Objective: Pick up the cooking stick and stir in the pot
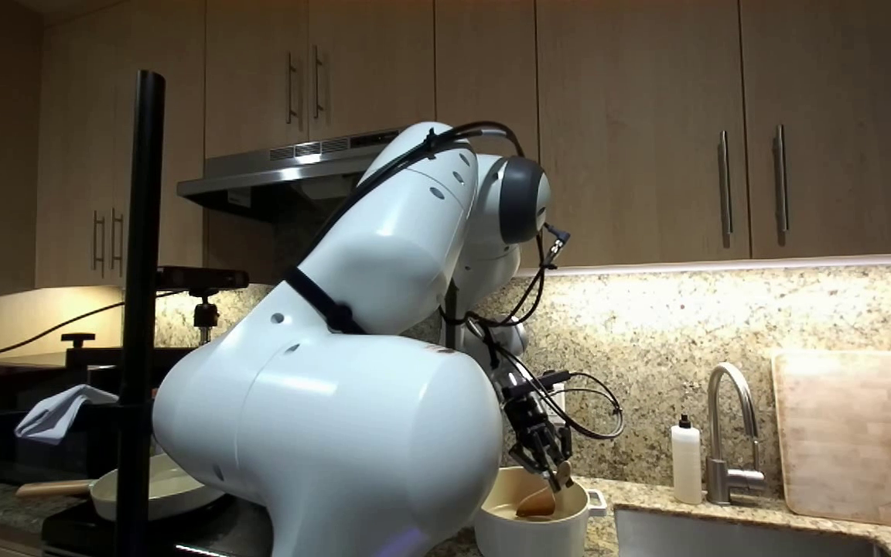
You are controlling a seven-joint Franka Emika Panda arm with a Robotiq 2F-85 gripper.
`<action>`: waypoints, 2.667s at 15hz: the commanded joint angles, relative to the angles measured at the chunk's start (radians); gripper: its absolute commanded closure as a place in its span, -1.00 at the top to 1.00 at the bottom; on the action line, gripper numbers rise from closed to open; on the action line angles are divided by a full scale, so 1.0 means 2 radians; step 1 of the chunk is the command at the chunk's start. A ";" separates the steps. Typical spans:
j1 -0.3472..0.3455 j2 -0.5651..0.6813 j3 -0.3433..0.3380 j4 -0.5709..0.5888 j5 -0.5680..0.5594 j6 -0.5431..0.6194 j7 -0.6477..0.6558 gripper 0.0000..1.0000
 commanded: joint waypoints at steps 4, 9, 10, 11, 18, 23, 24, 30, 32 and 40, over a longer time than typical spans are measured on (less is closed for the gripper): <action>-0.017 -0.076 0.012 -0.101 -0.017 0.011 -0.007 -0.83; -0.007 -0.063 0.026 -0.091 -0.010 0.006 -0.003 -0.83; -0.005 -0.059 0.028 -0.086 -0.009 0.006 -0.002 -0.83; -0.002 -0.054 0.031 -0.079 -0.008 0.005 -0.001 -0.83; 0.015 -0.036 0.031 -0.046 -0.019 -0.005 0.008 -0.83; 0.007 -0.050 0.025 -0.068 -0.025 0.002 0.010 -0.83; 0.007 -0.053 0.023 -0.073 -0.030 0.001 0.011 -0.83; -0.004 -0.057 0.019 -0.093 -0.052 0.010 0.006 -0.83; -0.005 -0.058 0.021 -0.097 -0.056 0.018 0.010 -0.83; 0.002 -0.040 0.030 -0.078 -0.035 0.020 0.034 -0.83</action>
